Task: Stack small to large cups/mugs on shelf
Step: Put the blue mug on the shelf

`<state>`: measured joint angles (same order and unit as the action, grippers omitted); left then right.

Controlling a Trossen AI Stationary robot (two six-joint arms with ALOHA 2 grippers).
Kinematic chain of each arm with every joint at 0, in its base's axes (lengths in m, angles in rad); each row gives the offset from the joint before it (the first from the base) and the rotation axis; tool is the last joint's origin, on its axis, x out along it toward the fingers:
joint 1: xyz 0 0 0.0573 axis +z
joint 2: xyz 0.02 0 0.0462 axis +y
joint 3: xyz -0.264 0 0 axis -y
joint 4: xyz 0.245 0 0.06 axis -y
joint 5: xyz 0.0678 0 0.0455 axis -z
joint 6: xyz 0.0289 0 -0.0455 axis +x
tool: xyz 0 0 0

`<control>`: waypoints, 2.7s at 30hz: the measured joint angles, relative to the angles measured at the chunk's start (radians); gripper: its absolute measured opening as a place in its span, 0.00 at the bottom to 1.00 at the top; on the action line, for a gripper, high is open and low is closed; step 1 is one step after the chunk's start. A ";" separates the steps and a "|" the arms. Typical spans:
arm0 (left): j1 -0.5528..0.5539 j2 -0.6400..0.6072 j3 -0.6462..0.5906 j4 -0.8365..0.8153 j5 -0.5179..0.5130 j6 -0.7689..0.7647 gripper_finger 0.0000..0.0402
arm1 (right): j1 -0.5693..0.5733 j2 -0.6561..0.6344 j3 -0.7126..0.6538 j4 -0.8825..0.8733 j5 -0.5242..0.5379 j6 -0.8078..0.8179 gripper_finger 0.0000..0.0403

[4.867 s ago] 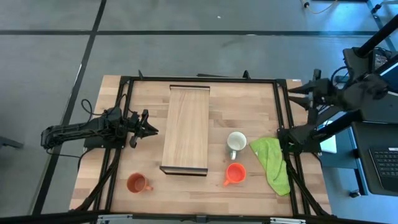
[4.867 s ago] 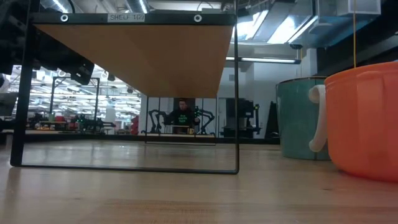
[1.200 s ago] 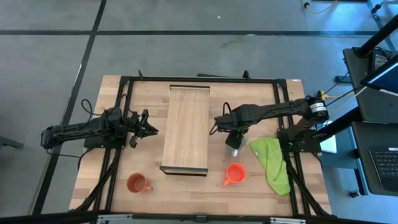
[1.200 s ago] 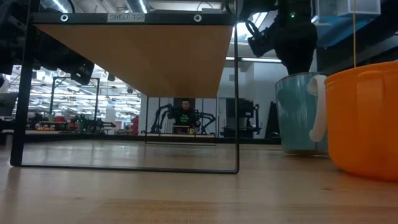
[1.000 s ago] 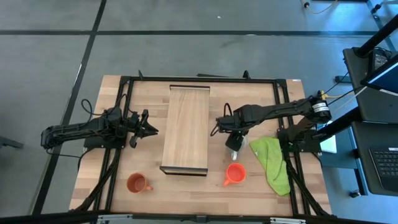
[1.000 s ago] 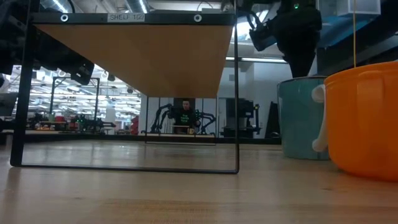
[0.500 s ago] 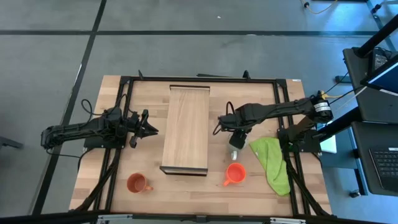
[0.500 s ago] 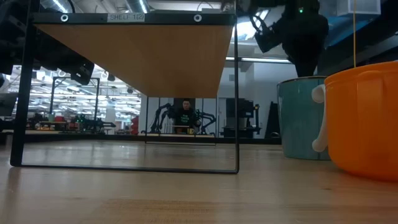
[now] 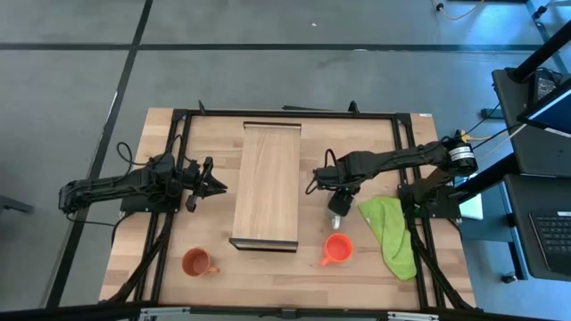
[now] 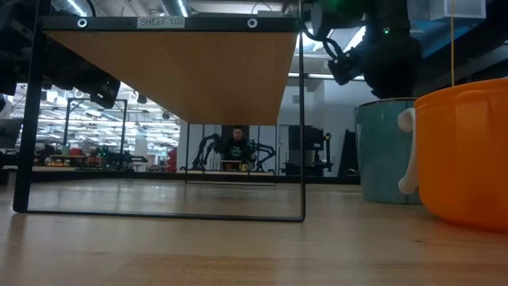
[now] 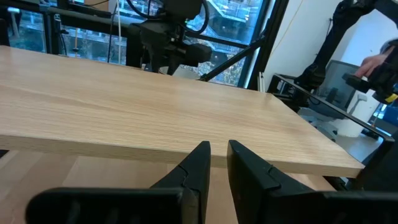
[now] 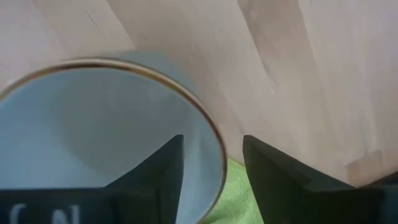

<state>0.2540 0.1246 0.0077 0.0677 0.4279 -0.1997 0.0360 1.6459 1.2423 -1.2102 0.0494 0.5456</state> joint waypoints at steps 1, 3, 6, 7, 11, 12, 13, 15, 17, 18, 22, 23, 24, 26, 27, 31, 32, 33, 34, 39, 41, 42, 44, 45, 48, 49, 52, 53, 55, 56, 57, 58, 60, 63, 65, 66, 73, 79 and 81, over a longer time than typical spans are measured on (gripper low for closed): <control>0.000 0.000 0.000 0.000 0.000 0.000 0.13 | 0.000 0.000 0.000 0.005 0.000 0.002 0.39; 0.000 0.000 0.000 0.000 0.000 0.000 0.13 | 0.000 0.000 0.000 0.018 -0.003 0.010 0.37; 0.000 0.000 0.000 0.000 0.000 0.000 0.13 | -0.009 0.000 0.000 0.026 -0.017 0.027 0.36; 0.000 0.000 0.000 0.000 0.000 0.000 0.13 | -0.014 0.000 0.000 0.026 -0.022 0.026 0.37; 0.000 0.000 0.000 0.000 0.000 0.000 0.13 | -0.028 0.000 0.000 0.009 -0.043 0.025 0.38; 0.000 0.000 0.000 0.000 0.000 0.000 0.13 | -0.030 0.000 0.000 0.008 -0.044 0.021 0.38; 0.000 0.000 0.000 0.000 0.000 0.000 0.13 | -0.032 0.000 0.000 0.009 -0.044 0.013 0.37; 0.000 0.000 0.000 0.000 0.000 0.000 0.13 | -0.035 0.000 0.000 0.009 -0.045 -0.018 0.34; 0.000 0.000 0.000 0.000 0.000 0.000 0.13 | -0.040 0.000 0.000 0.009 -0.045 -0.054 0.28; 0.000 0.000 0.000 0.000 0.000 0.000 0.13 | -0.042 0.000 0.000 0.009 -0.045 -0.075 0.25; 0.000 0.000 0.000 0.000 0.000 0.000 0.13 | -0.060 0.000 0.000 0.016 -0.046 -0.169 0.11; 0.000 0.000 0.000 0.000 0.000 0.000 0.13 | -0.066 0.000 0.002 0.018 -0.052 -0.197 0.08; 0.000 0.000 0.000 0.000 0.000 0.000 0.13 | -0.070 -0.002 0.003 0.024 -0.062 -0.235 0.06; 0.000 0.000 0.000 0.000 0.000 0.000 0.13 | -0.078 -0.002 0.004 0.029 -0.060 -0.304 0.06; 0.000 0.000 0.000 0.000 0.000 0.000 0.13 | -0.081 -0.002 0.004 0.029 -0.060 -0.343 0.06; 0.000 0.000 0.000 0.000 0.000 0.000 0.13 | -0.098 -0.002 0.003 0.026 -0.049 -0.517 0.09; 0.000 0.000 0.000 0.000 0.000 0.000 0.13 | -0.101 -0.001 0.002 0.026 -0.040 -0.565 0.11; 0.000 0.000 0.000 0.000 0.000 0.000 0.13 | -0.106 0.000 0.002 0.024 -0.029 -0.612 0.12; 0.000 0.000 0.000 0.000 0.000 0.000 0.13 | -0.109 0.000 0.002 0.023 -0.022 -0.658 0.12; 0.000 0.000 0.000 0.000 0.000 0.000 0.13 | -0.119 0.000 0.002 0.022 -0.025 -0.887 0.08; 0.000 0.000 0.000 0.000 0.000 0.000 0.13 | -0.118 0.000 0.002 0.021 -0.029 -0.964 0.07; 0.000 0.000 0.000 0.000 0.000 0.000 0.13 | -0.112 0.000 0.002 0.021 -0.030 -1.002 0.07; 0.000 0.000 0.000 0.000 0.000 0.000 0.13 | -0.097 0.000 0.002 0.021 -0.026 -1.070 0.08; 0.000 0.000 0.000 0.000 0.000 0.000 0.13 | -0.087 0.000 0.002 0.023 -0.018 -1.106 0.09; 0.000 0.000 0.000 0.000 0.000 0.000 0.13 | -0.053 0.000 0.000 0.047 0.027 -1.177 0.15; 0.000 0.000 0.000 0.000 0.000 0.000 0.13 | -0.043 0.000 0.000 0.066 0.044 -1.186 0.15; 0.000 0.000 0.000 0.000 0.000 0.000 0.13 | -0.013 0.000 0.006 0.107 0.084 -1.226 0.16; 0.000 0.000 0.000 0.000 0.000 0.000 0.13 | -0.002 0.000 0.009 0.115 0.093 -1.232 0.15; 0.000 0.000 0.000 0.000 0.000 0.000 0.13 | 0.012 0.001 0.023 0.124 0.109 -1.230 0.15; 0.000 0.000 0.000 0.000 0.000 0.000 0.13 | 0.016 0.001 0.035 0.128 0.112 -1.219 0.15; 0.000 0.000 0.000 0.000 0.000 0.000 0.13 | 0.019 0.001 0.050 0.134 0.115 -1.198 0.15; 0.000 0.000 0.000 0.000 0.000 0.000 0.13 | 0.019 0.001 0.065 0.142 0.115 -1.173 0.15; 0.000 0.000 0.000 0.000 0.000 0.000 0.13 | 0.018 0.001 0.099 0.139 0.118 -1.132 0.17; 0.000 0.000 0.000 0.000 0.000 0.000 0.13 | 0.017 0.001 0.155 0.140 0.122 -1.097 0.21; 0.000 0.000 0.000 0.000 0.000 0.000 0.13 | 0.018 0.000 0.184 0.120 0.120 -1.079 0.25; 0.000 0.000 0.000 0.000 0.000 0.000 0.13 | 0.018 0.000 0.194 0.114 0.120 -1.071 0.27; 0.000 0.000 0.000 0.000 0.000 0.000 0.13 | -0.019 0.000 0.217 0.005 0.238 -0.532 0.40; 0.000 0.000 0.000 0.000 0.000 0.000 0.13 | -0.079 0.000 0.215 -0.175 0.184 -0.086 0.47; 0.000 0.000 0.000 0.000 0.000 0.000 0.13 | -0.090 0.000 0.213 -0.177 0.099 -0.026 0.49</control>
<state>0.2539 0.1245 0.0075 0.0677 0.4282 -0.1997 -0.0541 1.6455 1.4549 -1.3871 0.1482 0.5199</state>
